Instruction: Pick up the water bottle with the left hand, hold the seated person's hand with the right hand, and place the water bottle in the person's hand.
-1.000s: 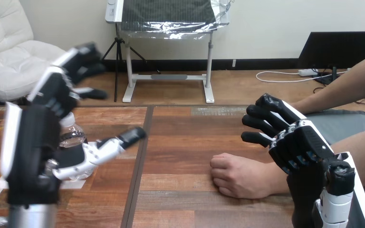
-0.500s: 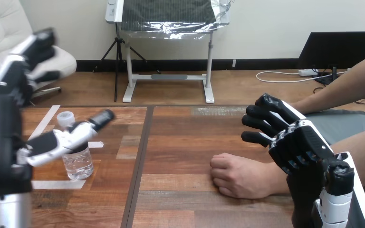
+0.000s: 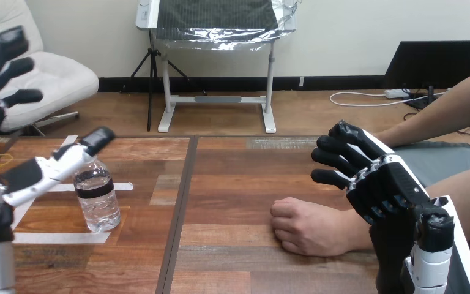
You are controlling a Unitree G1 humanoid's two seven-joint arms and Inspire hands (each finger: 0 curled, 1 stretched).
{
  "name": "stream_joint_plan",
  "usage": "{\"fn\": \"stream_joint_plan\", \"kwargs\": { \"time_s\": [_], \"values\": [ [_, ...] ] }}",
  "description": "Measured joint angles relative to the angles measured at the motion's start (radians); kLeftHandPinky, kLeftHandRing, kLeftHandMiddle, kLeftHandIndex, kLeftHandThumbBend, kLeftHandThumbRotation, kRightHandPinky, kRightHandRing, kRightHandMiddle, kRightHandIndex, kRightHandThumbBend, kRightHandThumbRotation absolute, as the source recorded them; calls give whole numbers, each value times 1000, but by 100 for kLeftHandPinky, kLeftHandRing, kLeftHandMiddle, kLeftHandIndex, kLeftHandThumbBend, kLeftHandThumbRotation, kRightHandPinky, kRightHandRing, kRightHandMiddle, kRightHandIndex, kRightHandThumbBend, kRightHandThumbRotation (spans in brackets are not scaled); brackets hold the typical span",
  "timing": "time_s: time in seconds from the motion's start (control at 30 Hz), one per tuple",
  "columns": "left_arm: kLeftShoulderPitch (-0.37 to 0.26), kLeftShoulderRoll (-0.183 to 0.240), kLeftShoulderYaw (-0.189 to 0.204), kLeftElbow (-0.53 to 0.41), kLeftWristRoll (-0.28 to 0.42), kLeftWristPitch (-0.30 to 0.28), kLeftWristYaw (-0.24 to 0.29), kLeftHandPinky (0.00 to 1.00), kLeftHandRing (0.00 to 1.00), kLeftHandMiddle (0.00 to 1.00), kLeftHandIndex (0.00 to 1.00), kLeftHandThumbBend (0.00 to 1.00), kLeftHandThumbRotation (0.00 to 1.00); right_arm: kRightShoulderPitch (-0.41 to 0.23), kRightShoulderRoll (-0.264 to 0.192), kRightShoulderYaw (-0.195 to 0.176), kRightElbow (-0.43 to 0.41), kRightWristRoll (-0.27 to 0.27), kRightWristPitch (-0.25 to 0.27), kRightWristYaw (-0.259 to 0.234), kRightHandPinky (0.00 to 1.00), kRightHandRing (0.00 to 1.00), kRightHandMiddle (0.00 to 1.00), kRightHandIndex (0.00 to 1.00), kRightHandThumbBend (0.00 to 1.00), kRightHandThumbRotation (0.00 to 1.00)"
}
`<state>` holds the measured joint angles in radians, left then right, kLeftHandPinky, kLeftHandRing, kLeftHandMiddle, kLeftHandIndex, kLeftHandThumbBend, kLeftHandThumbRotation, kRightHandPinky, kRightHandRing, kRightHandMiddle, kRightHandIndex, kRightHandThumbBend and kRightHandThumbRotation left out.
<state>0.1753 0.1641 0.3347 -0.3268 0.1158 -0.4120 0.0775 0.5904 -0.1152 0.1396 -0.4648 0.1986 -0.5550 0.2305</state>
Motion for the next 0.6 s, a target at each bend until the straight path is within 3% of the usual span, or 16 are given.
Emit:
{"fn": "stream_joint_plan", "kwargs": {
  "time_s": [0.4,0.6],
  "values": [
    [-10,26,17,27,1,44,-5,46,80,83,81,100,25,0,-1,0,0,0,0,-1,74,81,81,82,74,100],
    [-25,38,21,35,-1,104,-17,44,85,87,84,100,27,0,-1,0,0,0,0,-1,74,81,81,82,75,100]
  ]
}}
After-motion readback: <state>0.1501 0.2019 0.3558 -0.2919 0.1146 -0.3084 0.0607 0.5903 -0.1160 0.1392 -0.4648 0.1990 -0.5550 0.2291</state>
